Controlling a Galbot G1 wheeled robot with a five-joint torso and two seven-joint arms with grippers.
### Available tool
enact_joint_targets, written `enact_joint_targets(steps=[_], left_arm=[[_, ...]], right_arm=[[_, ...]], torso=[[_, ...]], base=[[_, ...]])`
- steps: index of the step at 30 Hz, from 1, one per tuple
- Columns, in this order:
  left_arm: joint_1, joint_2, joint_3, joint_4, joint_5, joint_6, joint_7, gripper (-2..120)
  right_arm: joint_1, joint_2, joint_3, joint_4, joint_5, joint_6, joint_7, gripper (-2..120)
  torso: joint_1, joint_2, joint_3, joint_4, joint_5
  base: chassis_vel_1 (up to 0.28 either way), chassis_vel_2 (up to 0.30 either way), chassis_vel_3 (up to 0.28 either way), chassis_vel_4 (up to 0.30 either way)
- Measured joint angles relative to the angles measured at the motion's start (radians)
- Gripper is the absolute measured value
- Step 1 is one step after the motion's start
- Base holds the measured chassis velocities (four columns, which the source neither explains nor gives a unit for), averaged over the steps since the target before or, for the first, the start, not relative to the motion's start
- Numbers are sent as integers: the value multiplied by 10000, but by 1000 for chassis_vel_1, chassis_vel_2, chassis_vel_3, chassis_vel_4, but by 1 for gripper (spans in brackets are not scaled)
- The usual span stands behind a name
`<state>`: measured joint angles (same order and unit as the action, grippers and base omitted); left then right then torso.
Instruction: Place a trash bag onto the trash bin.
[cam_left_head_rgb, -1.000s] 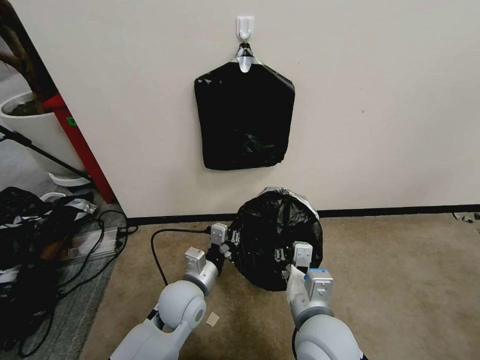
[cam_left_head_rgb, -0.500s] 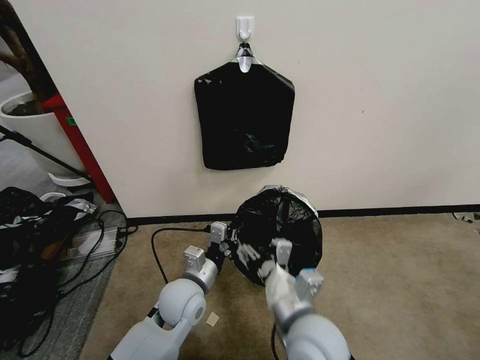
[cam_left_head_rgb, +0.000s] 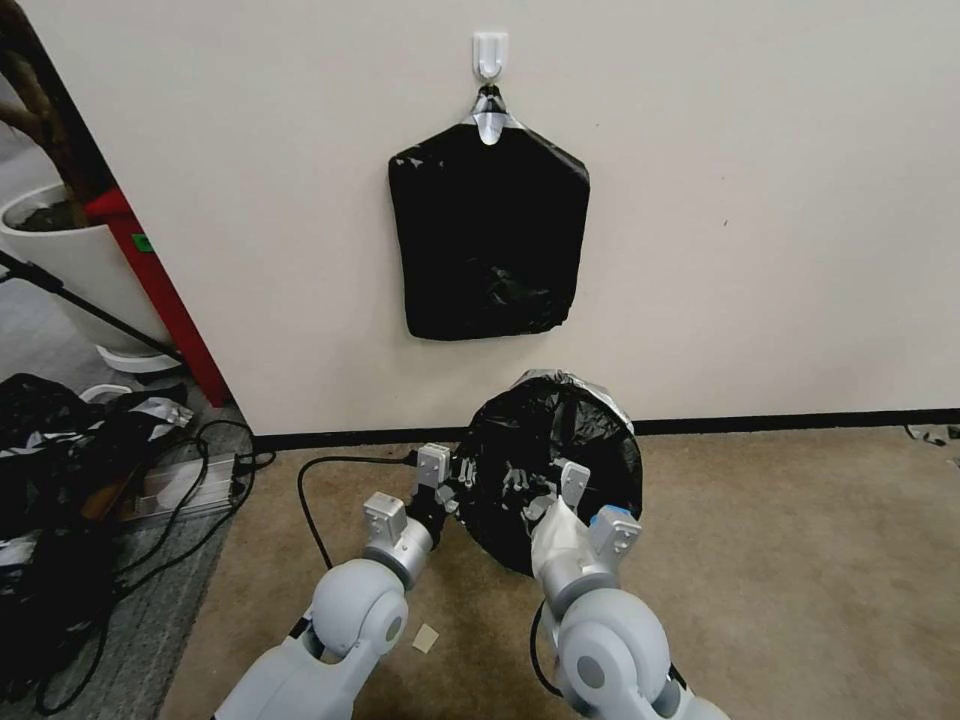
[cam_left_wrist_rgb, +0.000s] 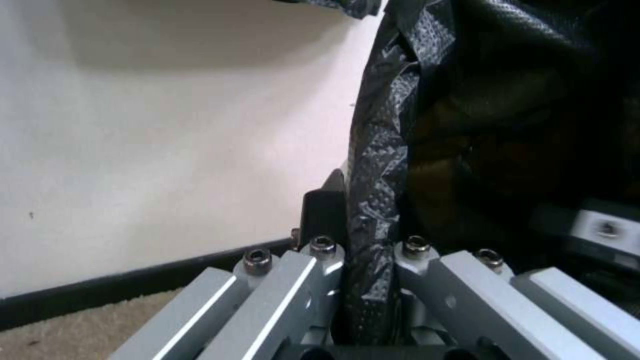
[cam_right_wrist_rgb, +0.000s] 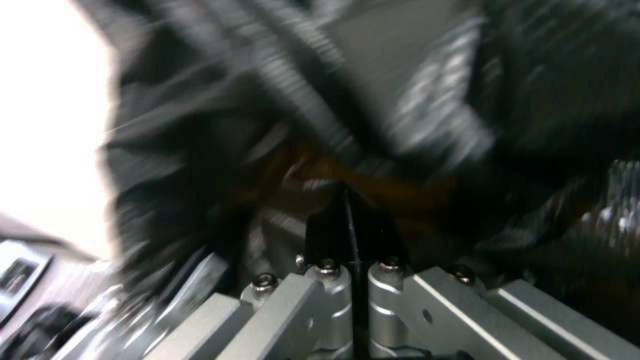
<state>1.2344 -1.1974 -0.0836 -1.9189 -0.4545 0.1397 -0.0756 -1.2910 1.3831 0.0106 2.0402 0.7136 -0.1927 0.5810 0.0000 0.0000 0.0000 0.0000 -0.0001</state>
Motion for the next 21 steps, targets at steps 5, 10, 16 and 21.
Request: enact_joint_targets(steps=[5, 10, 16, 21], left_arm=[[121, 18, 5, -198, 10, 0, 0, 3], [199, 65, -2, -465, 13, 103, 8, 3], [289, 76, 25, -672, 13, 185, 30, 3], [342, 82, 74, -800, 23, 215, 56, 3]], right_arm=[[319, 197, 76, -606, 17, 283, 587, 0], [588, 353, 0, -1042, -192, 134, 1670, 0], [757, 263, -49, -1168, -774, -420, 2238, 0], [893, -97, -44, -1226, -1089, -1350, 2523, 0]], torso=[[0, 0, 0, 0, 1], [0, 0, 0, 0, 1], [0, 1, 0, 0, 1], [0, 0, 0, 0, 1]], base=[[0, 0, 0, 0], [0, 0, 0, 0], [0, 0, 0, 0], [0, 0, 0, 0]])
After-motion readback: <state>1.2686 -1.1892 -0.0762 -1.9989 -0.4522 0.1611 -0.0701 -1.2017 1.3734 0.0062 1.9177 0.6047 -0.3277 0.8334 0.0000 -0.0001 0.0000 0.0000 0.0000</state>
